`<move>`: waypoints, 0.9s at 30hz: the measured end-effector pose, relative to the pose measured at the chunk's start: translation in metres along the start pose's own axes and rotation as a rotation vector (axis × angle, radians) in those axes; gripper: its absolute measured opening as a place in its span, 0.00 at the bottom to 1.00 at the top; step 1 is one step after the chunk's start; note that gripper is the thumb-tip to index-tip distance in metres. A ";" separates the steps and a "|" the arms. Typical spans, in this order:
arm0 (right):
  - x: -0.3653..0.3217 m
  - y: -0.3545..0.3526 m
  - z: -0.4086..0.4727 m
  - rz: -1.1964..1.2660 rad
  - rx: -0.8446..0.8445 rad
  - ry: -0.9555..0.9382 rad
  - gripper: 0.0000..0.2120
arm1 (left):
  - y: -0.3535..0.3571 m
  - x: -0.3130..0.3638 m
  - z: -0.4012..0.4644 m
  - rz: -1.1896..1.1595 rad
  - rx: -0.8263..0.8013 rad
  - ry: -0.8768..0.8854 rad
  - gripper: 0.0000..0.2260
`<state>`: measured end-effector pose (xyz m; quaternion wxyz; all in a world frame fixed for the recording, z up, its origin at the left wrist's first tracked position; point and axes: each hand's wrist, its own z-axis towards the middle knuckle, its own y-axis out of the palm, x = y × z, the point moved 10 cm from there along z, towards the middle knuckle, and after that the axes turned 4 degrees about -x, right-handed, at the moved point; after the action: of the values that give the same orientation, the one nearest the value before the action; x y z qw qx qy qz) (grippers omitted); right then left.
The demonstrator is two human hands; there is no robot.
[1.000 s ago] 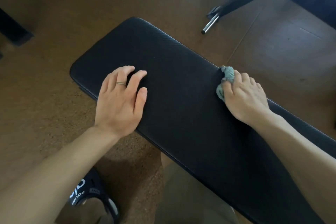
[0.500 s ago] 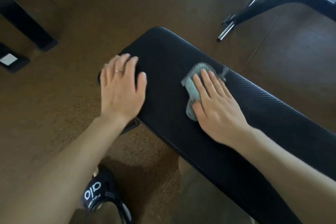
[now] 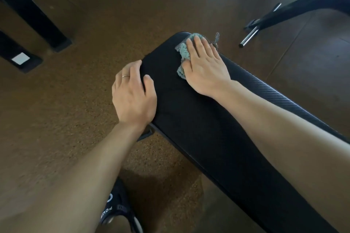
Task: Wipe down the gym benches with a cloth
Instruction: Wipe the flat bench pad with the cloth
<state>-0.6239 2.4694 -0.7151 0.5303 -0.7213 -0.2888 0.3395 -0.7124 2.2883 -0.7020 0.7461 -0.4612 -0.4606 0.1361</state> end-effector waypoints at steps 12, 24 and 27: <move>-0.072 0.047 -0.157 -0.181 0.020 -0.361 0.32 | -0.002 -0.049 0.015 -0.876 -0.169 -0.417 0.20; -0.115 0.047 -0.143 -0.244 0.003 -0.425 0.33 | 0.020 -0.084 -0.011 -1.075 -0.238 -0.637 0.24; -0.097 0.058 -0.175 -0.332 0.017 -0.483 0.33 | 0.029 -0.076 -0.020 -1.162 -0.270 -0.624 0.23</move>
<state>-0.5395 2.2789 -0.7163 0.5005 -0.5578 -0.5178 0.4126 -0.7304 2.2452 -0.7715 0.4660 -0.1667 -0.8408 -0.2193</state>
